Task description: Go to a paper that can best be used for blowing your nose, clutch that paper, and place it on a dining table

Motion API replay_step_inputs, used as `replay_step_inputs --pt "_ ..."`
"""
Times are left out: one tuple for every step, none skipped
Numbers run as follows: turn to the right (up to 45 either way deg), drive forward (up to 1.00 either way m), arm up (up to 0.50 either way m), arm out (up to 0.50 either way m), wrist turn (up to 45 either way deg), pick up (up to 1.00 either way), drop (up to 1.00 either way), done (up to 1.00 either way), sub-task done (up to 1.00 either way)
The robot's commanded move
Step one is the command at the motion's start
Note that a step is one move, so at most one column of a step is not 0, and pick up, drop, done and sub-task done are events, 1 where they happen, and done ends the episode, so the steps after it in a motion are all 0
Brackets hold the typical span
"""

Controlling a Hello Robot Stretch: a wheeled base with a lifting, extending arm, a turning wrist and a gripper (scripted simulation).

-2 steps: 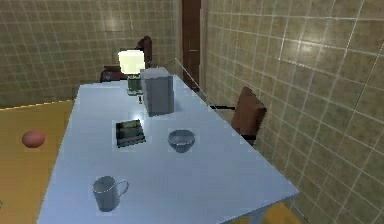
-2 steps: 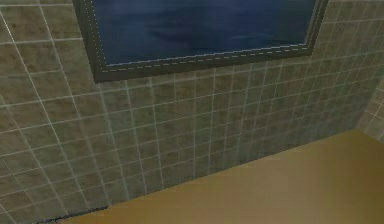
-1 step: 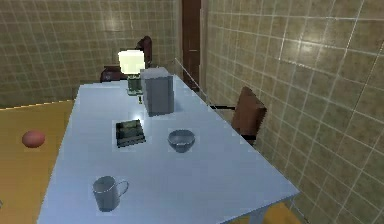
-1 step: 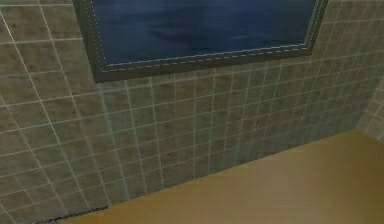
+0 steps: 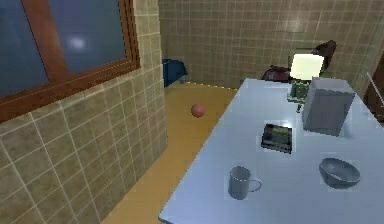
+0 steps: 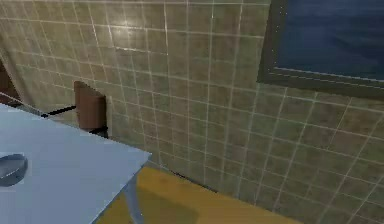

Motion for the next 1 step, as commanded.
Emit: replay_step_inputs --pt "-21.0 0.00 0.00 0.00 0.0 0.00 0.00 0.00 0.00"
